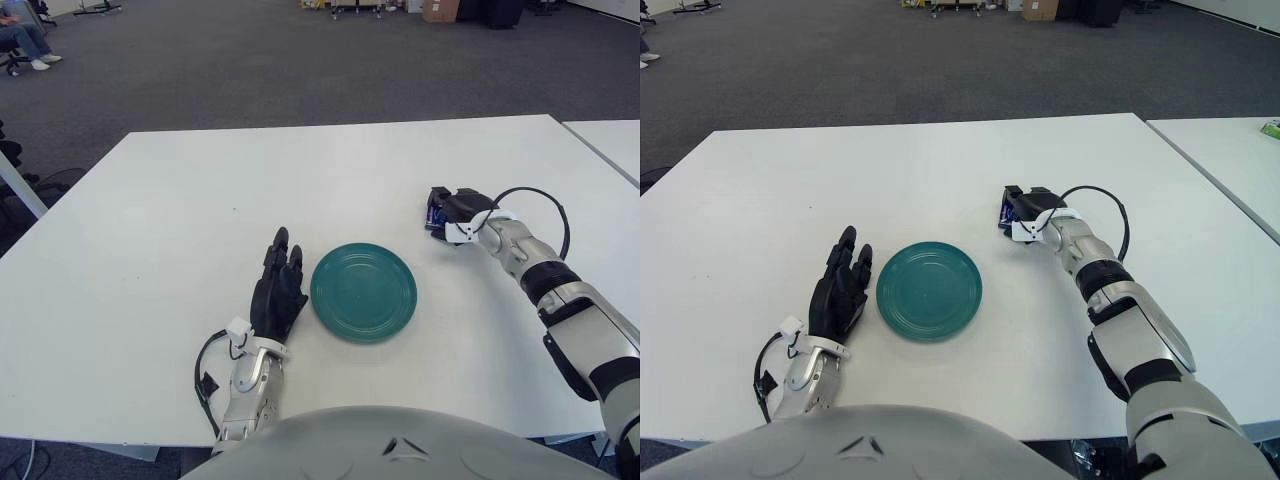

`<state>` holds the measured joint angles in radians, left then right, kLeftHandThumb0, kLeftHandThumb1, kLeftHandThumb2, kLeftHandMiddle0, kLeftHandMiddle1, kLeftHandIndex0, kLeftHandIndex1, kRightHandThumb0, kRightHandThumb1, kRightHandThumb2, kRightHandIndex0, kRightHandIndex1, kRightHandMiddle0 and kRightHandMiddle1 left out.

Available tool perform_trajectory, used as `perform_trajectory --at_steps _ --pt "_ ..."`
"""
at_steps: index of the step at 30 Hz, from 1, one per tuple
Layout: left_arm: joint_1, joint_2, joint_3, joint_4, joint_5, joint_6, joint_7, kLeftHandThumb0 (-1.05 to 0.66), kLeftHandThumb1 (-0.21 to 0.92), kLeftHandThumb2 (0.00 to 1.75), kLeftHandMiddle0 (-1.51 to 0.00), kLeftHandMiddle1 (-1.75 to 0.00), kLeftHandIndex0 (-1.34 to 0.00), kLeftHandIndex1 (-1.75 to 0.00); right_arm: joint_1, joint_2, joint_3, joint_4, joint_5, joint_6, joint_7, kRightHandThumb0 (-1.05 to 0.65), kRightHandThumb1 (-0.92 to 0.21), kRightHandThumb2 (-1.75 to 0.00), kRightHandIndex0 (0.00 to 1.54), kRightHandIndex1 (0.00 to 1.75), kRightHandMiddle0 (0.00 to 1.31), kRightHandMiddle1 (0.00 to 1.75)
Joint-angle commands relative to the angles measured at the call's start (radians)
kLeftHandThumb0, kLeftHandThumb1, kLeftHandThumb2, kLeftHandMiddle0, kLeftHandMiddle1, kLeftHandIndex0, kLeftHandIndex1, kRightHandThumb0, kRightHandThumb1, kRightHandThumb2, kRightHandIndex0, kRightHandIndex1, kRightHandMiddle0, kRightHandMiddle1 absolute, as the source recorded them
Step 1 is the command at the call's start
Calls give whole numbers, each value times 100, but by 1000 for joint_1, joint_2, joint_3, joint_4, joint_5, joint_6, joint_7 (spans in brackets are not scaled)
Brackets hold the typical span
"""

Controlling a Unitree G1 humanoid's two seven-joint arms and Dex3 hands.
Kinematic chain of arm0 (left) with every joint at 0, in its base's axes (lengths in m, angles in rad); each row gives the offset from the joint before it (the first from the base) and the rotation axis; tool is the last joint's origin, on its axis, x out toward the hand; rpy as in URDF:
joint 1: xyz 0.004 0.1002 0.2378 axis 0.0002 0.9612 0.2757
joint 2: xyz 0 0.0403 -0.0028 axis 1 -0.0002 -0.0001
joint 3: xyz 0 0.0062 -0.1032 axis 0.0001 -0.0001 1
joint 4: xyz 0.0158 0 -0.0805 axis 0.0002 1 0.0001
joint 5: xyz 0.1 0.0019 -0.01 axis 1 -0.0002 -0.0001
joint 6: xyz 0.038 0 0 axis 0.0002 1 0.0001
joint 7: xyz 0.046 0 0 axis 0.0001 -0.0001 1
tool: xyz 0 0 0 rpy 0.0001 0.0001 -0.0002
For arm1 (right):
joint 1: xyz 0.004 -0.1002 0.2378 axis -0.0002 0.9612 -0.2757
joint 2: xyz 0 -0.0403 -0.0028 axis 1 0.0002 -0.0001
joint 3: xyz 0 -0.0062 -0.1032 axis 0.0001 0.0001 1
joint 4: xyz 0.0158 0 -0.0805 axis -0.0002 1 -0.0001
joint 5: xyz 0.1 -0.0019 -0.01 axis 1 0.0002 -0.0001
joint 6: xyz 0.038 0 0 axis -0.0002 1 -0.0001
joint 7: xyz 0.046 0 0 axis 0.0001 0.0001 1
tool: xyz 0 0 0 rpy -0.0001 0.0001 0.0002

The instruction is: Put the gum into the plate.

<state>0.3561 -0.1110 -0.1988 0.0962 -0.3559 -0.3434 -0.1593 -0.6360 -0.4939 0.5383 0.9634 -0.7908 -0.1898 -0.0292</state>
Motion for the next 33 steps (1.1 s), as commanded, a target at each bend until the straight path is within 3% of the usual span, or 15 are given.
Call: perform_trajectory --at_steps 1,9,19,25,33 --pt "35 -52 -10 31 -10 32 -9 -105 92 73 0 0 0 -8 62 15 14 25 7 5 14 -40 -61 -94 82 174 39 175" --pt "28 -47 0 38 -1 27 -13 -105 92 76 0 0 0 -6 177 -54 -93 -480 56 78 77 -42 -53 -105 90 175 45 175" --pt "34 -54 1 15 -20 49 -2 -105 92 81 0 0 0 -5 253 -66 -148 -732 25 41 21 -46 -37 -125 108 175 57 175" --pt "36 -60 6 4 -28 59 8 -105 92 82 0 0 -1 -6 323 -75 -178 -1008 34 80 144 -47 -36 -126 115 175 58 175" --pt "37 -60 8 1 -43 64 3 -105 92 81 0 0 -1 -8 363 -60 -160 -1172 -1 93 248 -46 -37 -125 116 175 57 175"
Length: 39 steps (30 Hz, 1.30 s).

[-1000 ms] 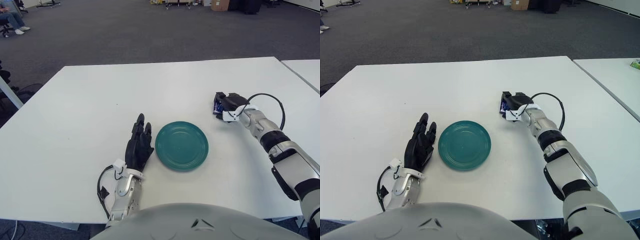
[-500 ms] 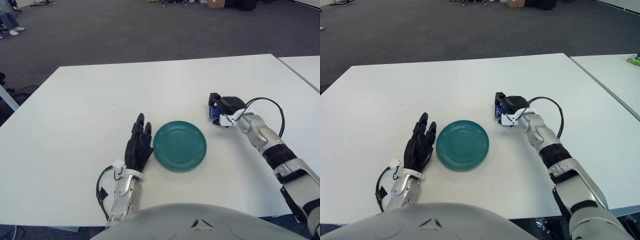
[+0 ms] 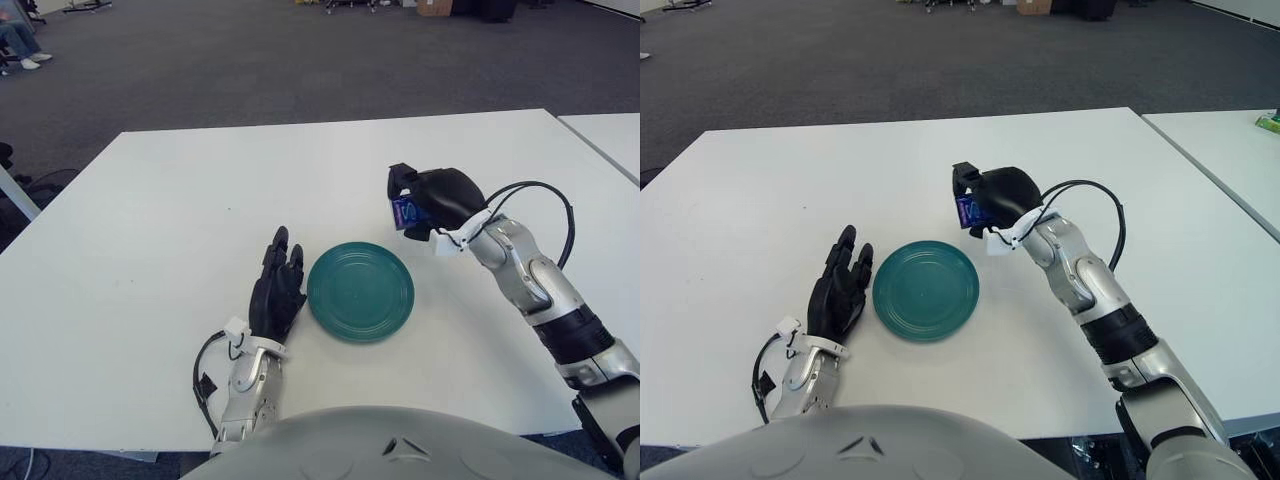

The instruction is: Put the gum into the plate.

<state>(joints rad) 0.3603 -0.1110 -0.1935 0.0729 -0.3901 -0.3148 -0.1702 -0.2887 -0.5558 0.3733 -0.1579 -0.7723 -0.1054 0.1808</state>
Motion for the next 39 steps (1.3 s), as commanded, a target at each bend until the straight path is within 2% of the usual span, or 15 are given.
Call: perform_trajectory --at_steps 1,11,20,24,28,35,37,39 --pt "33 -58 3 24 -8 35 12 -105 92 81 0 0 -1 -8 19 5 10 -68 -27 7 49 -46 -37 -125 116 175 57 175" --pt "39 -57 -5 17 8 35 19 -105 92 80 0 0 0 -8 84 33 50 -211 -51 -6 154 -47 -34 -129 119 175 59 175" --pt "35 -60 -4 32 -17 27 -11 -105 92 81 0 0 0 -5 66 104 139 -234 -58 -12 276 -48 -33 -130 122 175 60 175" --pt "32 -54 -4 41 -9 15 -18 -105 92 83 0 0 0 -3 68 116 158 -246 -74 -13 319 -48 -33 -130 119 175 60 175" --pt "17 -50 -3 62 17 -1 -14 -105 92 86 0 0 0 -2 62 117 163 -237 -82 -23 348 -46 -39 -123 115 175 56 175" --pt "23 -40 2 52 111 -7 54 -105 92 89 0 0 0 0 46 127 192 -74 -125 -113 228 -44 -46 -113 104 175 50 175" --pt "31 -44 4 52 145 -29 79 -105 92 88 0 0 0 0 56 129 189 -49 -132 -131 188 -43 -48 -111 96 175 48 175" --pt "34 -47 5 61 189 -61 108 -105 92 89 0 0 0 0 64 126 187 -30 -140 -141 160 -41 -56 -100 80 175 42 175"
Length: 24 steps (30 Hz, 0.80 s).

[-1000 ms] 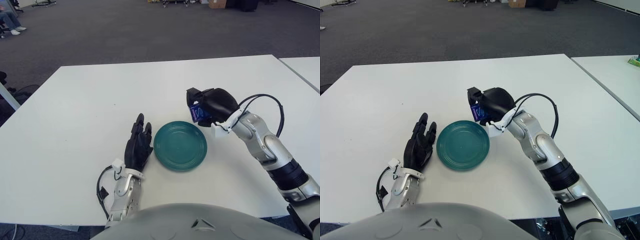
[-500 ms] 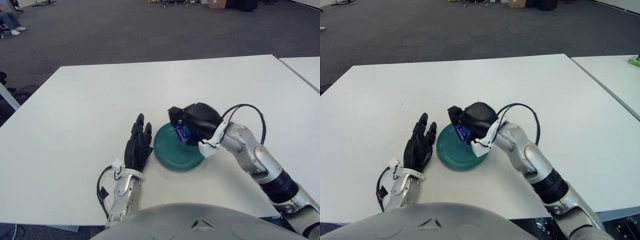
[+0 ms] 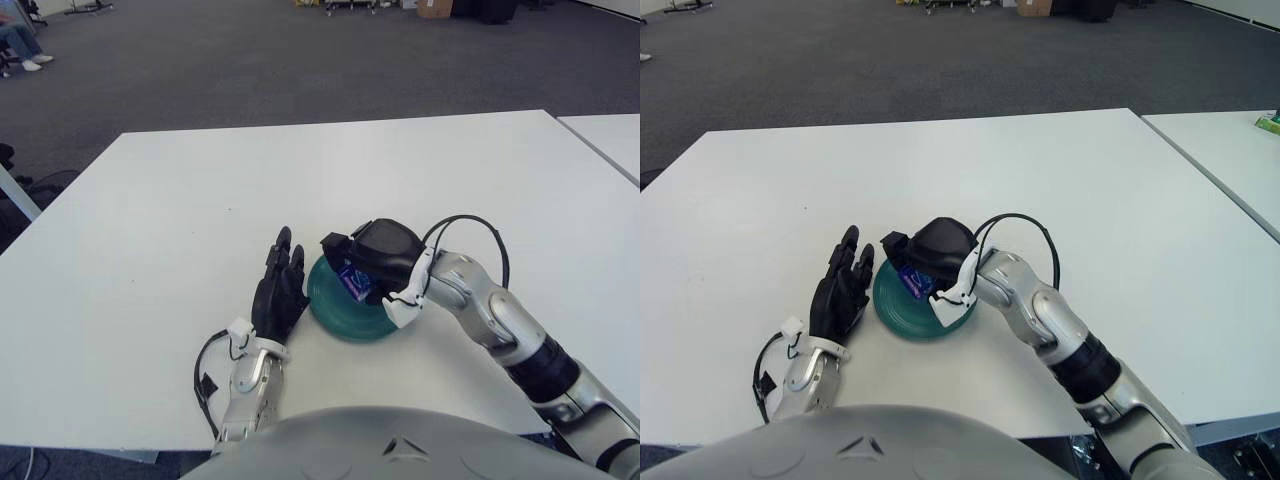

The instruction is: Put the gum into the plate.

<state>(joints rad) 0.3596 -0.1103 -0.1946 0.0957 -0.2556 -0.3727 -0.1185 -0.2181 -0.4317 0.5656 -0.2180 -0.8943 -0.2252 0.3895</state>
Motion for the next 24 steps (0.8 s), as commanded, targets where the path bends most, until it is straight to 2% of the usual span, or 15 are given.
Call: perform_trajectory --at_steps 1,2,3,4,5,6,8,11,17,24 --pt "35 -47 6 42 73 -15 67 -105 92 90 0 0 0 0 -7 -1 -5 35 -23 -25 -53 -39 -69 -83 63 161 34 175" --pt "37 -46 4 48 87 -26 75 -105 92 91 0 0 0 0 -14 -8 -2 35 -31 -24 -37 -38 -77 -72 52 152 28 175" --pt "39 -45 2 53 97 -34 82 -105 92 92 0 0 -1 0 -18 -13 0 35 -36 -24 -25 -46 -80 -73 43 134 23 157" --pt "40 -45 1 56 102 -39 86 -105 92 92 -1 0 -1 -1 -21 -16 2 35 -40 -24 -18 -57 -85 -74 35 97 15 128" --pt "38 -45 1 62 107 -45 90 -105 92 92 -1 -1 -2 -1 -24 -18 3 37 -45 -22 -6 -65 -87 -76 31 68 9 108" --pt "35 -46 0 67 112 -51 94 -105 92 93 -2 -1 -2 -1 -25 -22 4 35 -49 -17 9 -68 -88 -77 30 57 7 100" --pt "32 -50 0 75 116 -59 102 -105 92 93 -3 -1 -2 -1 -23 -30 3 30 -54 -9 36 -78 -91 -83 23 27 3 72" --pt "28 -58 3 81 106 -63 108 -105 92 92 -3 -1 -3 -2 -10 -38 -7 19 -45 -3 62 -87 -92 -91 16 10 1 46" --pt "14 -61 9 87 103 -52 129 -105 92 92 -5 -2 -3 -3 24 -45 -37 22 15 -17 49 -100 -92 -98 2 1 0 12" --pt "-1 -67 15 97 71 -31 127 -105 92 92 -7 -2 -5 -4 43 -38 -60 41 50 -40 3 -104 -92 -98 0 0 0 1"
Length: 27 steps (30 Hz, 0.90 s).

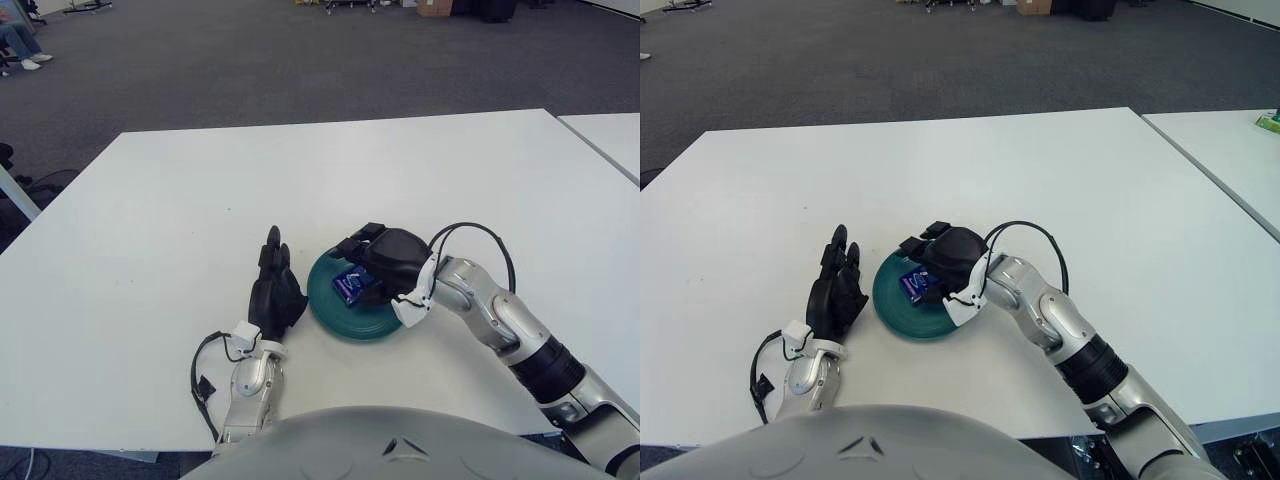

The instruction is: Put the gum into the plate.

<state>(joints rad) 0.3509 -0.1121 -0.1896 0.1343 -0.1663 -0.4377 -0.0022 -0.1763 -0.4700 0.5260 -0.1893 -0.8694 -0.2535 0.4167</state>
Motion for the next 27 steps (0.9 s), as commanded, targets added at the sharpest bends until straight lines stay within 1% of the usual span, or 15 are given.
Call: perform_trajectory --at_steps 1,9,15,18,20,22,24,25,27 --pt "5 -65 10 60 -20 32 10 -105 92 92 -7 -2 -5 -5 3 1 -23 15 29 -14 -30 -105 -92 -98 0 0 0 1" --pt "4 -54 2 68 -6 16 5 -105 92 92 -6 -1 -4 -6 40 36 -59 28 109 -1 -67 -105 -92 -96 0 0 0 0" --pt "10 -48 -2 69 -9 9 -6 -105 92 93 -4 0 -2 -7 97 100 -105 29 193 21 -137 -105 -92 -97 0 0 0 0" --pt "8 -48 0 79 0 -5 -1 -105 92 92 -4 0 -1 -8 146 147 -143 26 252 52 -183 -105 -92 -97 0 0 0 0" --pt "0 -50 5 99 12 -26 6 -105 92 92 -3 0 -1 -8 196 186 -189 13 320 87 -211 -105 -92 -96 0 0 0 0" --pt "-5 -52 8 111 18 -40 9 -105 92 92 -3 0 0 -8 219 206 -216 17 368 100 -224 -105 -92 -96 0 0 0 0" --pt "-16 -52 12 140 28 -73 8 -105 92 92 -2 0 0 -8 247 273 -265 36 495 135 -234 -105 -92 -96 0 0 0 0" --pt "-22 -50 13 154 32 -88 6 -105 92 92 -1 0 0 -8 260 324 -291 37 566 166 -245 -105 -92 -96 0 0 1 0" --pt "-25 -47 12 164 37 -103 3 -105 92 93 0 0 0 -8 274 386 -317 30 644 208 -261 -105 -92 -96 0 0 2 1"
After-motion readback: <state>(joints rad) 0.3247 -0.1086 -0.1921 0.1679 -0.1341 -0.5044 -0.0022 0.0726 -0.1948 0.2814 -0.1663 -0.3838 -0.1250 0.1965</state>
